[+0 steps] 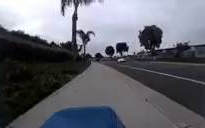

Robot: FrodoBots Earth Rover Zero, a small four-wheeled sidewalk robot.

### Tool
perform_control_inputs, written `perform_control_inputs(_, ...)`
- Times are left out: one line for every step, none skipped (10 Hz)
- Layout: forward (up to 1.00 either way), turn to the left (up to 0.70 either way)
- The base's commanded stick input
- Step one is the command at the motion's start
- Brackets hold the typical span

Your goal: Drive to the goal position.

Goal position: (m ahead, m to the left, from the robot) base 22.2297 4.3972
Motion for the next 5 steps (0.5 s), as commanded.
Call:
perform_control_inputs(1.00, 0.00)
perform_control_inputs(1.00, 0.00)
perform_control_inputs(1.00, 0.00)
perform_control_inputs(1.00, 0.19)
perform_control_inputs(1.00, 0.27)
